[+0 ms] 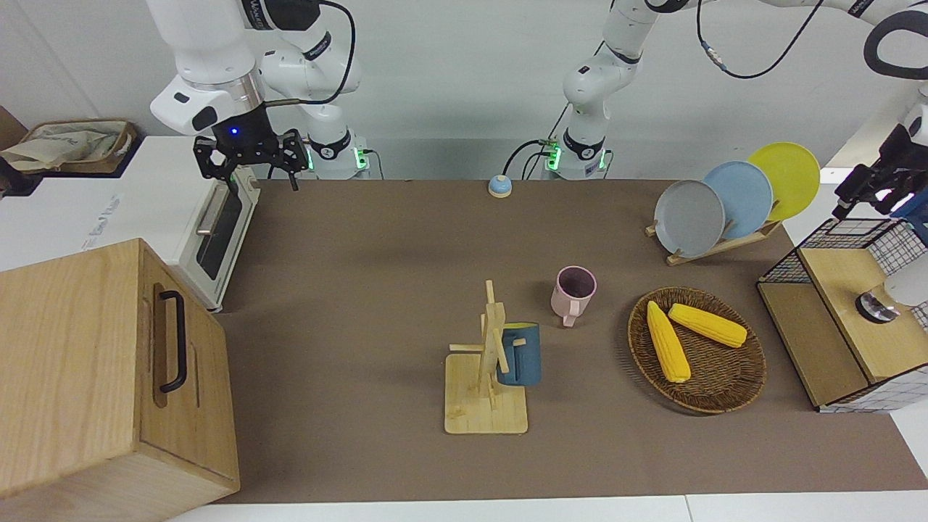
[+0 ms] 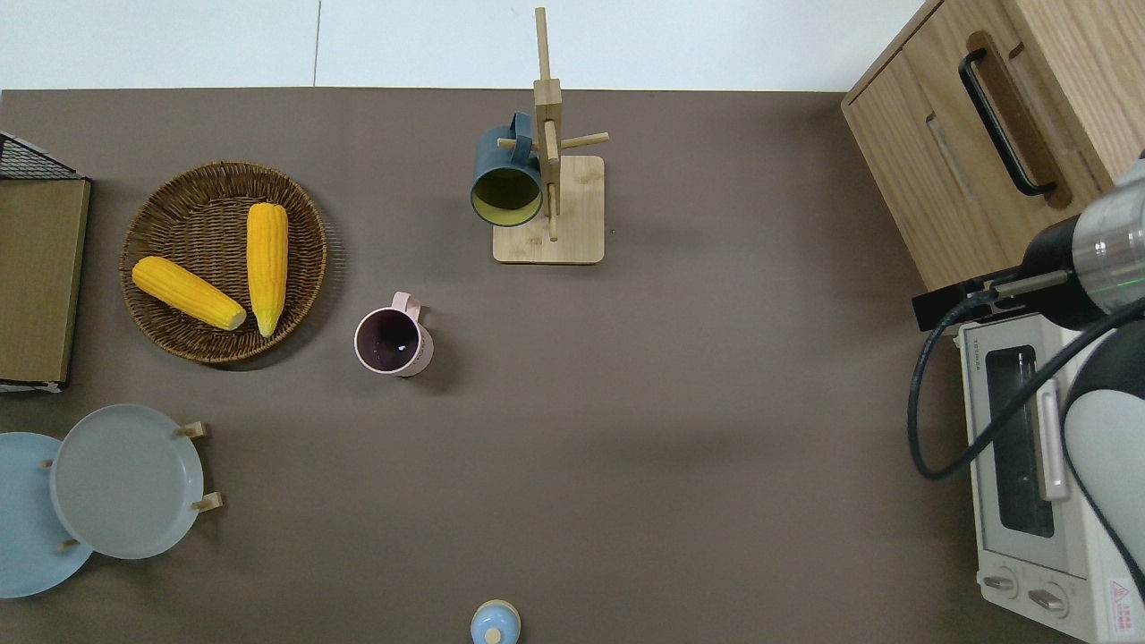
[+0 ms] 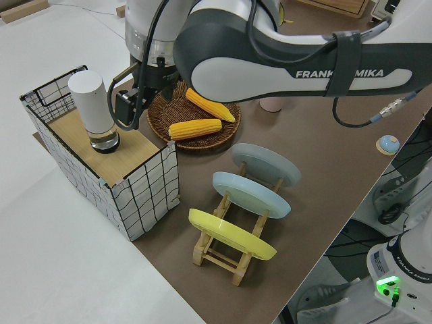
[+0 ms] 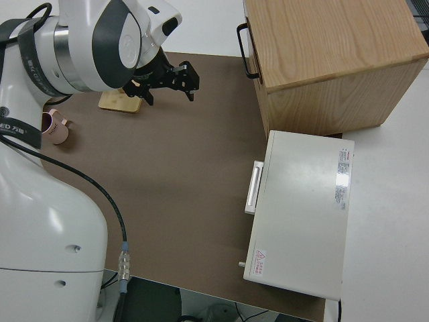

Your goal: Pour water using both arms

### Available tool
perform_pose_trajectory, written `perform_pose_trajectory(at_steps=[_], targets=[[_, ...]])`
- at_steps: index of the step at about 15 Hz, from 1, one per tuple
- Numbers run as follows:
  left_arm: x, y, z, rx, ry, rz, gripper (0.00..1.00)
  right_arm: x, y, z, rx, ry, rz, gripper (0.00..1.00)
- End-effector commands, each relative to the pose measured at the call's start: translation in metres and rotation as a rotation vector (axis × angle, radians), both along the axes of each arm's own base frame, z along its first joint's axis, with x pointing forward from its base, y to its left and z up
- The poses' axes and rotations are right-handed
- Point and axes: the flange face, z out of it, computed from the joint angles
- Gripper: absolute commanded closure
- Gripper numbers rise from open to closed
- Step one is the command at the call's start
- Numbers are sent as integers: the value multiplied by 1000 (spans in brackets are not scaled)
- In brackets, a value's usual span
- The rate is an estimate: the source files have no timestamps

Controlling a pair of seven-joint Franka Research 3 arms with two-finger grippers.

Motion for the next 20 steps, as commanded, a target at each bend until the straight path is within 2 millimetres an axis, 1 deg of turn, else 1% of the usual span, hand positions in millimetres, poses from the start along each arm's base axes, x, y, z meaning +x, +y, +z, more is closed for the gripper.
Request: perform_pose_trajectory(at_steps=[1, 3, 5, 6, 7, 8, 10, 12, 14, 16, 17, 19, 20], targets=[[0, -51, 20, -3, 50, 82, 2, 0, -1, 3, 19, 3, 11, 17], [6, -79, 22, -11, 63, 79, 2, 0, -1, 3, 19, 3, 11, 17], [9, -107, 21, -13, 97, 33, 0, 0, -1, 3, 19, 3, 11, 17], [11, -125, 21, 8, 125, -1, 0, 0, -1, 3, 19, 3, 11, 17], [14, -149, 18, 33, 159, -32, 0, 0, -1, 3, 19, 3, 11, 17], [17, -172, 17, 52, 179, -33, 0, 1, 0, 2, 19, 5, 13, 17], [22, -211, 16, 54, 182, 18, 0, 0, -1, 3, 19, 3, 11, 17], [23, -254, 15, 58, 196, 12, 0, 0, -1, 3, 19, 3, 13, 17], [22, -286, 14, 56, 205, -9, 0, 0, -1, 3, 19, 3, 11, 17], [21, -311, 14, 61, 205, -34, 0, 1, 0, 2, 19, 5, 13, 17], [20, -321, 13, 58, 208, -51, 0, 1, -1, 2, 19, 5, 11, 17], [19, -335, 13, 54, 210, -78, 0, 0, -1, 3, 19, 3, 11, 15], [18, -336, 13, 57, 211, -90, 0, 0, -1, 3, 19, 3, 11, 17]])
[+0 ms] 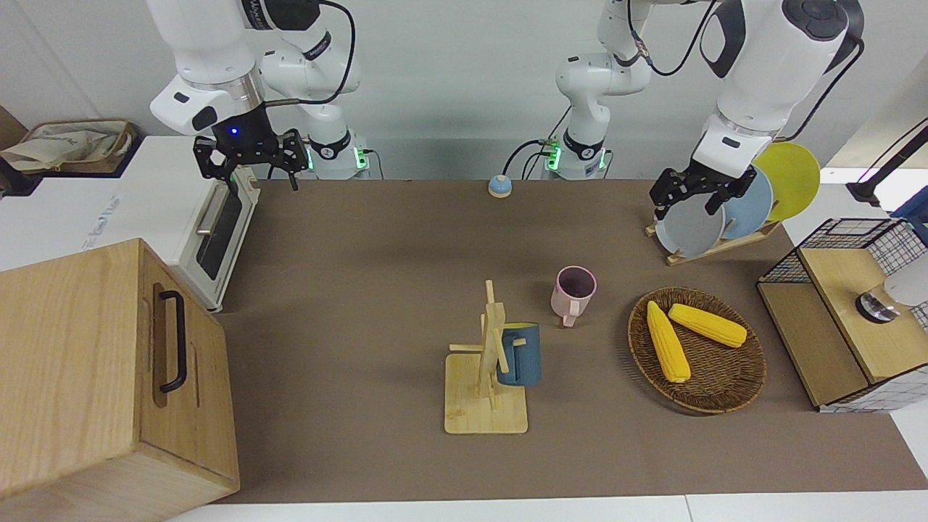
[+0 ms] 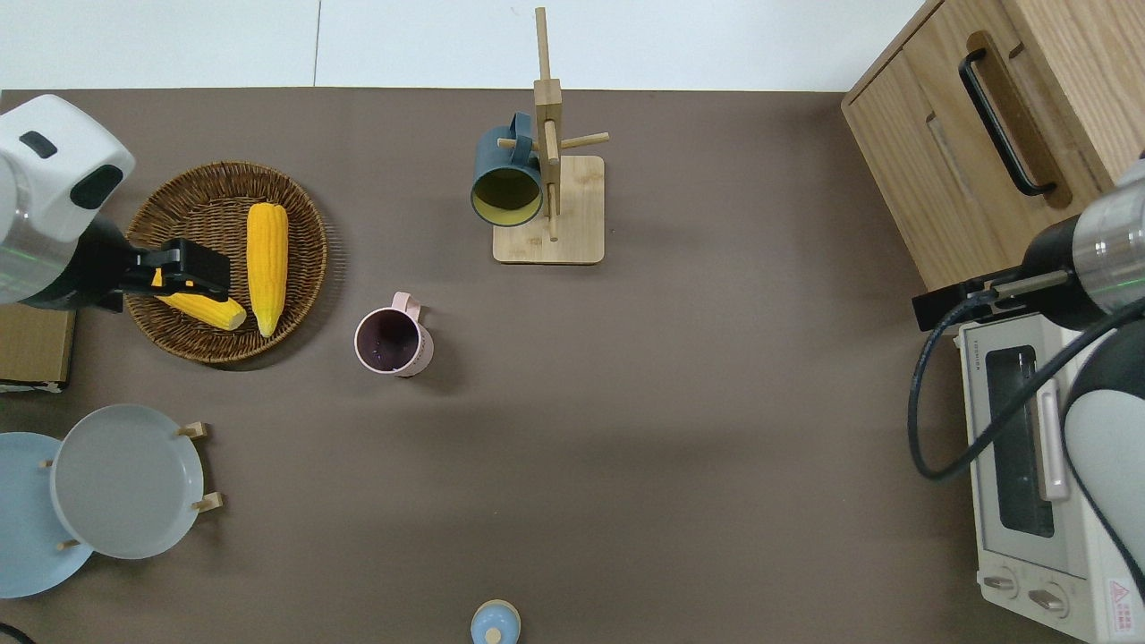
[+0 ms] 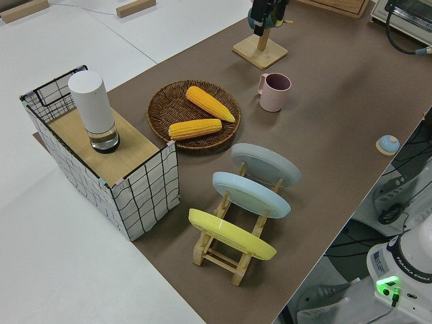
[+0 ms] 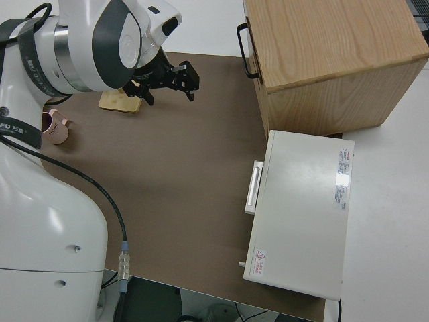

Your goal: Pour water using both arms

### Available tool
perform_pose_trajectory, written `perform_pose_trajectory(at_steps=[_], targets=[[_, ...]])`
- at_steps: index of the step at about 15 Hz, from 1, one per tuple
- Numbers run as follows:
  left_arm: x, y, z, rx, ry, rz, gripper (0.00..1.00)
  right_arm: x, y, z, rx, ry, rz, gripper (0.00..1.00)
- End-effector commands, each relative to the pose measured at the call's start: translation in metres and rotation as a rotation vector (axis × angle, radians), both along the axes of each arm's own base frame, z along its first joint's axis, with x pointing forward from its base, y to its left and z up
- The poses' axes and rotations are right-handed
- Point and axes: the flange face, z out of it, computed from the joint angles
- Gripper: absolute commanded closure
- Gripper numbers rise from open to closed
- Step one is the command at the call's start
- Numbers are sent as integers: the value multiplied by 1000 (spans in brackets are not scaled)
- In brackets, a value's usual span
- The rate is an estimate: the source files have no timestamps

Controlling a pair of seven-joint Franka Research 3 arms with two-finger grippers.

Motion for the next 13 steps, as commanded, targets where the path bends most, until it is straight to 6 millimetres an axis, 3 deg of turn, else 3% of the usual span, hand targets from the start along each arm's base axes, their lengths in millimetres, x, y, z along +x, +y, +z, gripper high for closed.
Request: perform_pose_trajectory(at_steps=[1, 8, 13], targets=[[-8, -8, 6, 21, 8, -23, 0, 0, -1, 3, 19, 3, 13, 17], [-12, 9, 6, 13, 45, -241, 0, 0, -1, 3, 19, 3, 11, 17], [-16, 13, 13, -8, 37, -261, 0, 1, -1, 2, 19, 5, 11, 17]])
